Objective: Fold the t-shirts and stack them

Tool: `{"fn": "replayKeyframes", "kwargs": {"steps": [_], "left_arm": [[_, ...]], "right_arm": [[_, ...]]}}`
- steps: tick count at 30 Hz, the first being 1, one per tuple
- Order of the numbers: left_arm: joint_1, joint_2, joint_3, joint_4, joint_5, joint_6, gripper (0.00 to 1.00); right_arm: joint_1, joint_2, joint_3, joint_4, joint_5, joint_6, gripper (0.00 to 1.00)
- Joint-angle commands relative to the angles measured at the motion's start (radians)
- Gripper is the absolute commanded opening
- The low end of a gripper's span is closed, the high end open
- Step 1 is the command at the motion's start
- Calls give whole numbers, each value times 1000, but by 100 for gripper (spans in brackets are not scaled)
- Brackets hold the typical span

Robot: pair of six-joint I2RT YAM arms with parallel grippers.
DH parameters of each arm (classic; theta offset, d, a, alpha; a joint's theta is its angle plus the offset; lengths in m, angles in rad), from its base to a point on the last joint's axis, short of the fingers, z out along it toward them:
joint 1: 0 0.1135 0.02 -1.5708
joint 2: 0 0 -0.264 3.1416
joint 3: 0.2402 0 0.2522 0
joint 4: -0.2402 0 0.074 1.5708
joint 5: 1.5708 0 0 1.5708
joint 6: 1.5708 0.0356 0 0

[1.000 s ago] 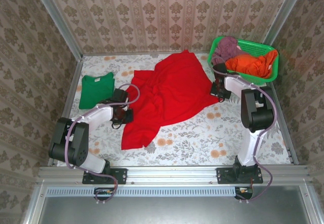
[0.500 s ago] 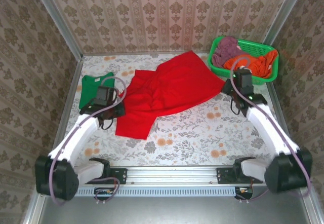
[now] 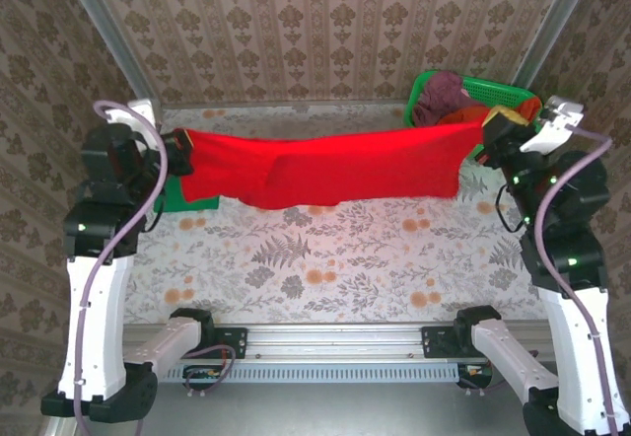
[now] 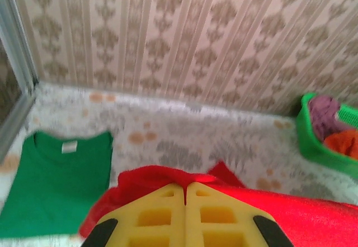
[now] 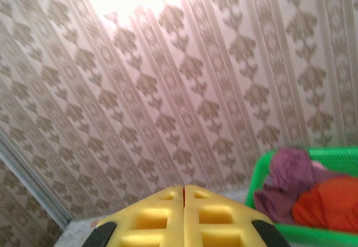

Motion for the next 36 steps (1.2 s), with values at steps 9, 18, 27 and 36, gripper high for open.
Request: {"fn": "replayKeyframes", "kwargs": {"steps": [9,18,27,36], "left_arm": [[63,333,378,39,34,130,0],[144,697,721,96,137,77,0],[230,950,1305,121,227,-21,0],[298,662,1015,286,277,-50,0]], "right_arm": [[-2,325,290,-77,-26,-150,0],[-36,678,438,72,-77,-101,0],[-50,942,978,32,-166,-18,0],[-73,937,1204,-115,-172,-19,0]]}}
